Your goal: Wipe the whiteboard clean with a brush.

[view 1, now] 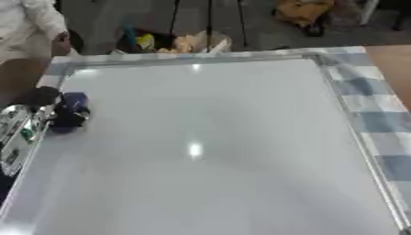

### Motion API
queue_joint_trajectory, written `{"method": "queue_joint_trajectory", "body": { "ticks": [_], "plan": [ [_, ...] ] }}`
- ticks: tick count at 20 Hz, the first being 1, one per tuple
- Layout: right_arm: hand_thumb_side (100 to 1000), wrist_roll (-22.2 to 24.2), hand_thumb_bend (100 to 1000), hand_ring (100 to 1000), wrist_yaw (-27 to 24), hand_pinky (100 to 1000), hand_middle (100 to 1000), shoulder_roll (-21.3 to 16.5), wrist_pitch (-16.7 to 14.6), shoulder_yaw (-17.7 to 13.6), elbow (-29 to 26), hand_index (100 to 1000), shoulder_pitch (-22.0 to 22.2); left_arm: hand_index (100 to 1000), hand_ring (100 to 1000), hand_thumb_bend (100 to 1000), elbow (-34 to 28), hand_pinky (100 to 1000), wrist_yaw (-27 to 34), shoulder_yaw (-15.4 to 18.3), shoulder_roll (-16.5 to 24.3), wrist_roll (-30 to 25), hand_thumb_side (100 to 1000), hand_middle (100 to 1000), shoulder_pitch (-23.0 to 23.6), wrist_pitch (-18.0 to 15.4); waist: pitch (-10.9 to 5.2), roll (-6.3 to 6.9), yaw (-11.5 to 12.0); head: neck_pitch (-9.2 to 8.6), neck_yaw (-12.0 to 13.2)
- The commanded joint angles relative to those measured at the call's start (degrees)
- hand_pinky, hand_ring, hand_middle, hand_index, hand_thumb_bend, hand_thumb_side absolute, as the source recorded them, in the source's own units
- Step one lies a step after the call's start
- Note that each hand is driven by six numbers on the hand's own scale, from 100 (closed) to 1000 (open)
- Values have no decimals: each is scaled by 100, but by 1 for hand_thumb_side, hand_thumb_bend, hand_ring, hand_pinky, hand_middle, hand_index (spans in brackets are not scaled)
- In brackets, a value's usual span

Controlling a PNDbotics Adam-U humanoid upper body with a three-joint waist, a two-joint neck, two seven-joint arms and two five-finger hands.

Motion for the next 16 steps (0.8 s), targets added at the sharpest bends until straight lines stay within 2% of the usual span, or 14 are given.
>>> {"method": "queue_joint_trajectory", "body": {
  "ticks": [1,8,16],
  "plan": [
    [1000,-21,100,845,-19,829,757,-122,-1,-65,-86,847,-71,346,600,141,-97,421,-8,-93,128,-39,723,556,-61,-101,-145,-14,-7,-39,20],
    [1000,-30,100,845,-14,828,757,-132,1,-66,-86,846,-70,344,594,148,-568,431,-109,-438,208,-203,724,543,56,-432,-155,5,14,-9,20],
    [1000,-32,100,844,-6,828,757,-134,4,-60,-86,846,-79,346,595,143,-784,433,-46,-573,221,-427,733,543,93,-529,-170,10,25,4,22]
  ]
}}
